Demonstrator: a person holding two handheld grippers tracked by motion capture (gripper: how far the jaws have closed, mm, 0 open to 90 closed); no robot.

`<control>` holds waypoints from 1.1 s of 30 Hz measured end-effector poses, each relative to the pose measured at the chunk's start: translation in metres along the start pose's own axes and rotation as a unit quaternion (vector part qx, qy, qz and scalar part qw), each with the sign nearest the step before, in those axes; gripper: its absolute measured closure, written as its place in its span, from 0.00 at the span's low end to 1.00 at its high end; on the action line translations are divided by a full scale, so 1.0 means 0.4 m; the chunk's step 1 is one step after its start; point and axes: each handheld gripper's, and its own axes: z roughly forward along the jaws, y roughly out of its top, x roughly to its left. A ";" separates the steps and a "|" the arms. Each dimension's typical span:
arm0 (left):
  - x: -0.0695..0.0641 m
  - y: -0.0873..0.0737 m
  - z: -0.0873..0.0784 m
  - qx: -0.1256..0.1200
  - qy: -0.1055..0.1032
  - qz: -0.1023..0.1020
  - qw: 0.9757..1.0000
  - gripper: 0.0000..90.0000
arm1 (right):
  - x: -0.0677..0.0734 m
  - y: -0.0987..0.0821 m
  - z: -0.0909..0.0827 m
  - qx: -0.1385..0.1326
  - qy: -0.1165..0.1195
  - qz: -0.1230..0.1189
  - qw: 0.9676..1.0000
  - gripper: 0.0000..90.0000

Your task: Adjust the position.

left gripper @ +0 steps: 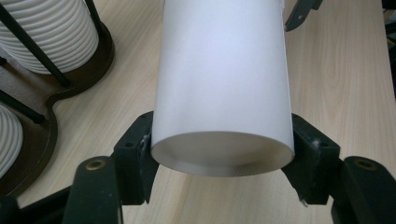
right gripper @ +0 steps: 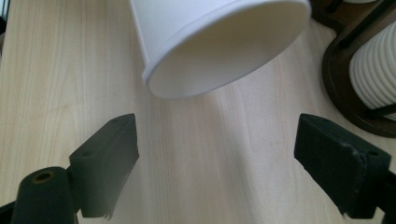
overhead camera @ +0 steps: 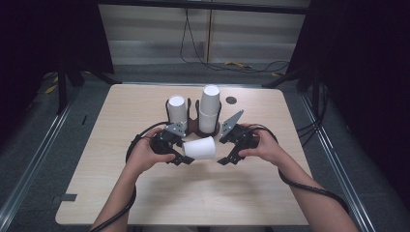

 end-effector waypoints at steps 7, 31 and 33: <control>0.000 0.001 0.000 0.001 -0.005 -0.005 1.000 0.39 | 0.000 -0.019 -0.004 -0.025 -0.007 0.019 0.999 0.15; -0.003 0.002 -0.003 -0.002 -0.015 -0.013 1.000 0.39 | 0.010 -0.034 0.003 -0.063 -0.015 0.022 0.998 0.15; -0.005 0.002 -0.002 -0.005 -0.017 -0.015 1.000 0.39 | 0.011 -0.033 0.004 -0.063 -0.016 0.019 0.998 0.15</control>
